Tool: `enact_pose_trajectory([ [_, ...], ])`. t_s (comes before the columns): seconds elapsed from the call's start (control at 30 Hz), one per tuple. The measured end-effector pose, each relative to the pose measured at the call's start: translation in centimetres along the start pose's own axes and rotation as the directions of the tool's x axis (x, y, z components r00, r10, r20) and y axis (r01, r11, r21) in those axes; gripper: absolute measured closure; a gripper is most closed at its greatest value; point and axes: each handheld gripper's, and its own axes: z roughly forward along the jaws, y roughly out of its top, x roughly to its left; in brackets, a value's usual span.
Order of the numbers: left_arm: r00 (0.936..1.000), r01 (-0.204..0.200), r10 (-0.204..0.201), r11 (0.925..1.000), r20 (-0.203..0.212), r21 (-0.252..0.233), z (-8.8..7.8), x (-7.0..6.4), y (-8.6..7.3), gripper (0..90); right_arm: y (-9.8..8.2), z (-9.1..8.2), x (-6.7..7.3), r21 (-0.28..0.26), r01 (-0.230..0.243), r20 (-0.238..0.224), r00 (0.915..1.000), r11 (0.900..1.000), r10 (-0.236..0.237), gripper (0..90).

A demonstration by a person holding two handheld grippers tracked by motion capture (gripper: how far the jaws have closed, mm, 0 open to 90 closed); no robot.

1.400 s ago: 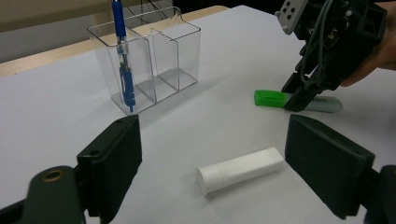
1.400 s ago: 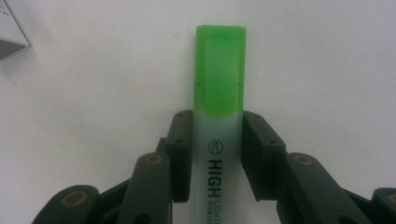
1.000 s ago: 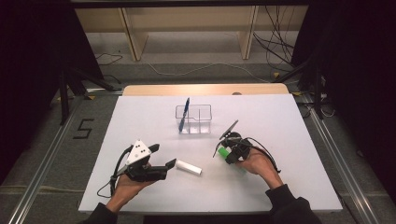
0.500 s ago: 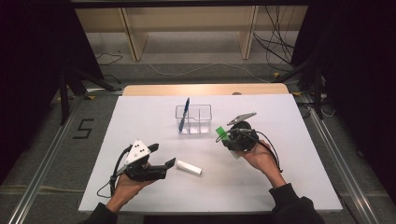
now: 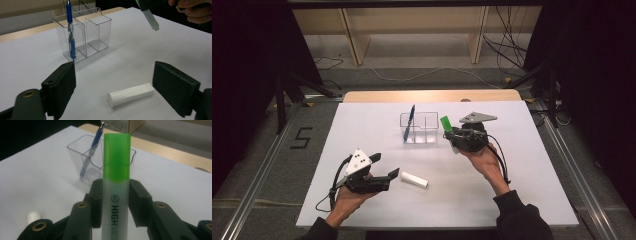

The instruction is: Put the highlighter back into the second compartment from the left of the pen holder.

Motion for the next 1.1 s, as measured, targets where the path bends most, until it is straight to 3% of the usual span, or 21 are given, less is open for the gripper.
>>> enact_pose_trajectory([
  [0.6, 1.0, 0.005, -0.005, 0.9999, 0.004, -0.014, -0.1, 0.0, 0.0, 17.8, 3.1, 2.6, 0.6, -0.124, -0.042, 0.02, 0.9988, 0.991, 0.045, 67.0],
  [1.1, 1.0, 0.008, -0.008, 0.9998, 0.003, -0.018, -0.1, -0.1, 0.1, 17.6, 5.3, 4.5, 1.3, -0.144, -0.033, 0.036, 0.9986, 0.989, 0.039, 66.9],
])
